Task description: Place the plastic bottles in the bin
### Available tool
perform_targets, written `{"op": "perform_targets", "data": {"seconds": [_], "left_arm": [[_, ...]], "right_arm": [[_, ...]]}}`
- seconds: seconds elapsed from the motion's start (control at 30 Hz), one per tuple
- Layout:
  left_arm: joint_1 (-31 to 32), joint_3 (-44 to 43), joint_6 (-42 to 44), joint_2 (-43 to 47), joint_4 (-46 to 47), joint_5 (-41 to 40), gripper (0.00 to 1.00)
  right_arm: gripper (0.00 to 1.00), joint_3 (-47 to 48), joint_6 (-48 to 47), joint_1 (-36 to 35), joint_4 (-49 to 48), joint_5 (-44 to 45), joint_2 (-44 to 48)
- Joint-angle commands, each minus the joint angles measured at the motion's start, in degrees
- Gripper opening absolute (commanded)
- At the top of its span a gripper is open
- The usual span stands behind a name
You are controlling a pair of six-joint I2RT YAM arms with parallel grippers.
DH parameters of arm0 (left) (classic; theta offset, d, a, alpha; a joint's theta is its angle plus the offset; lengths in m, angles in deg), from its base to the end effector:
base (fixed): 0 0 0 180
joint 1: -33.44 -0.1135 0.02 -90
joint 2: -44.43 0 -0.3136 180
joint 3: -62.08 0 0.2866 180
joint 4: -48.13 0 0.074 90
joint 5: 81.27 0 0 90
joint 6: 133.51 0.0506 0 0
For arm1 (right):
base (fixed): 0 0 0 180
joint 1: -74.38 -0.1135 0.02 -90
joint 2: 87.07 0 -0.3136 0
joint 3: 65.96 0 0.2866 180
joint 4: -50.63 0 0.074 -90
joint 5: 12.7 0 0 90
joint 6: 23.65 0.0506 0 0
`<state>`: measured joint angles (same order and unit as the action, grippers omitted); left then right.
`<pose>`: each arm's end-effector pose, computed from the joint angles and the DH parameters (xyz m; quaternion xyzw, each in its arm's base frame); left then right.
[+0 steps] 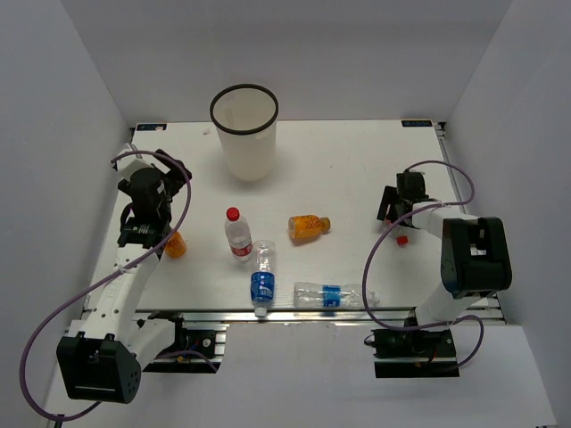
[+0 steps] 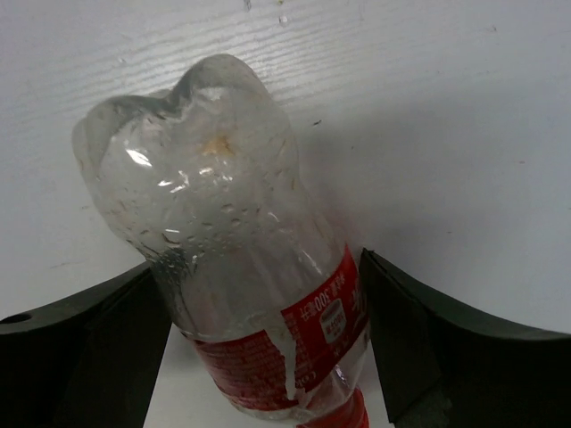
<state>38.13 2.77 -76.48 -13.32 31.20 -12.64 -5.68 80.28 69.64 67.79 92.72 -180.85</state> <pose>0.2566 -0.0026 0.3544 -0.2999 0.7304 -0.0527 0.6114 0.3574 0.0161 0.1733 0.1198 0.9265 -0.0706 0.3496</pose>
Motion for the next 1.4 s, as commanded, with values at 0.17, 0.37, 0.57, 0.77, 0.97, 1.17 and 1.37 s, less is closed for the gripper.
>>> {"op": "perform_targets", "data": {"seconds": [0.17,0.37,0.57,0.77,0.97,1.17,1.37], "left_arm": [[0.14,-0.94,0.36,-0.42,-1.13,0.71,0.98],[0.14,-0.68,0.36,-1.13,-1.66,1.24,0.98],[0.14,-0.85,-0.07,-1.31,-2.45,1.59,0.98],[0.15,-0.42,-1.30,-2.18,-2.89,0.98,0.98],[0.06,-1.03,-1.13,-2.98,-3.68,0.80,0.98],[0.06,0.11,-1.57,-3.41,-2.01,1.68,0.98],[0.06,-0.68,-0.78,-4.38,-3.07,0.90,0.98]], "right_arm": [[0.46,3.73,-2.15,-0.10,-2.27,-5.56,3.07],[0.40,13.72,-6.37,-3.25,-7.18,-25.07,7.29],[0.43,28.06,-12.79,-14.50,-11.93,-27.71,3.70],[0.44,39.32,-6.22,-19.07,-31.49,-35.72,-7.00],[0.50,62.24,-6.46,-24.35,-34.61,-35.29,-22.81],[0.49,71.23,-5.76,-27.43,-52.25,-27.12,-33.55],[0.52,86.95,-5.67,-30.33,-56.32,-22.80,-44.90]]}}
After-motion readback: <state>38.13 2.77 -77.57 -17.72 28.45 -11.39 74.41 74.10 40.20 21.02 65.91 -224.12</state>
